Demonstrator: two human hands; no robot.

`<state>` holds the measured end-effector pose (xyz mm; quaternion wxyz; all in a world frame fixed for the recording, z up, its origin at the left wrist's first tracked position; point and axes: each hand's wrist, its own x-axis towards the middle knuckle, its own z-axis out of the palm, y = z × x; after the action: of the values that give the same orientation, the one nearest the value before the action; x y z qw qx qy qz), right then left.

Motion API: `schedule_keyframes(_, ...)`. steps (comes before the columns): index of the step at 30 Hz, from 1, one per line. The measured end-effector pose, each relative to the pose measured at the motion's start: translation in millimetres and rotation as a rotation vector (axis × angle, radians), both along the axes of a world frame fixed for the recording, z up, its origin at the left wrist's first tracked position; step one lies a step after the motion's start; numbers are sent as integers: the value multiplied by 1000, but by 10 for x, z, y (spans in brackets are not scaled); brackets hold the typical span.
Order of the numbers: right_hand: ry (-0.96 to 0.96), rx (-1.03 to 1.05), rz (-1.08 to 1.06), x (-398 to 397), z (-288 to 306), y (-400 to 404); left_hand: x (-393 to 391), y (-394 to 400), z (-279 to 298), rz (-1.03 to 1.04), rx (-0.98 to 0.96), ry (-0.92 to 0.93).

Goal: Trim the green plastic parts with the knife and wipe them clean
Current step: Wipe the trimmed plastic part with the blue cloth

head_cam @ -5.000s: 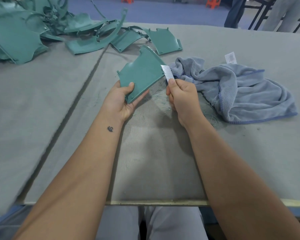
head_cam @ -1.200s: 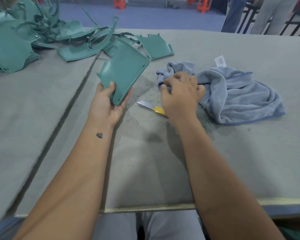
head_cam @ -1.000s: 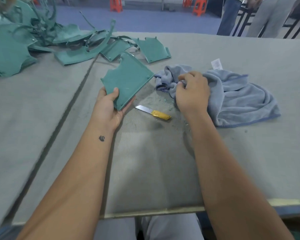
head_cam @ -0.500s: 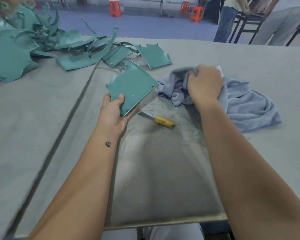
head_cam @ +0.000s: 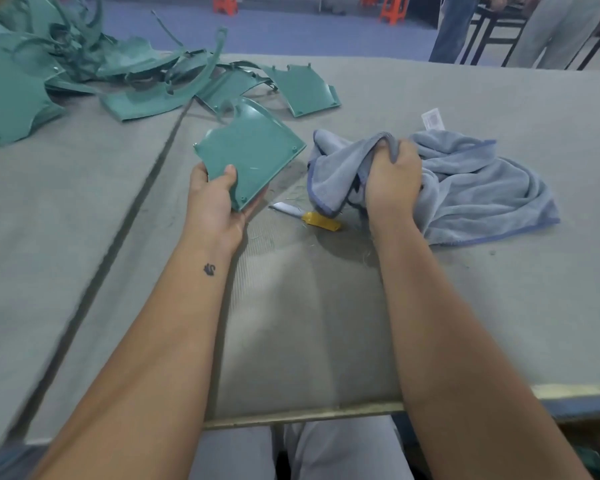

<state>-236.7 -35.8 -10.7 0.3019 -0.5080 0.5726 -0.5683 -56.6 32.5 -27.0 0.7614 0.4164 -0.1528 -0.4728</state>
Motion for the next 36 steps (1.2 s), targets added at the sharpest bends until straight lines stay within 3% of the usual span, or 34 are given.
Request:
schedule_keyframes(5, 138, -467, 84, 142, 39, 204, -87, 10, -13, -23, -9, -73)
schedule_keyframes(7, 130, -555, 164, 299, 33, 294, -125, 17, -9, -79, -8, -75)
schedule_keyframes(9, 140, -495, 333, 445, 21, 376, -159, 43, 11, -148, -30, -71)
schedule_keyframes(13, 391, -347, 618, 549, -59, 414, -137, 43, 62, -125, -117, 59)
schedule_keyframes(17, 227, -192, 846, 498, -22, 394, -82, 46, 96, -133, -117, 299)
schedule_keyframes(21, 422, -370, 591, 550, -64, 381, -165, 49, 80, -200, -165, 233)
schedule_keyframes(23, 367, -310, 463, 558, -82, 361, -171, 50, 73, -210, -179, 202)
schedule_keyframes(26, 256, -157, 444, 542, -100, 283, -142, 36, 59, -202, -142, 140)
schedule_keyframes(32, 304, -99, 416, 467, -114, 172, -134, 69, 18, -215, -67, 18)
schedule_keyframes(36, 111, -19, 318, 491, -91, 202, -171, 81, 6, -209, -74, -51)
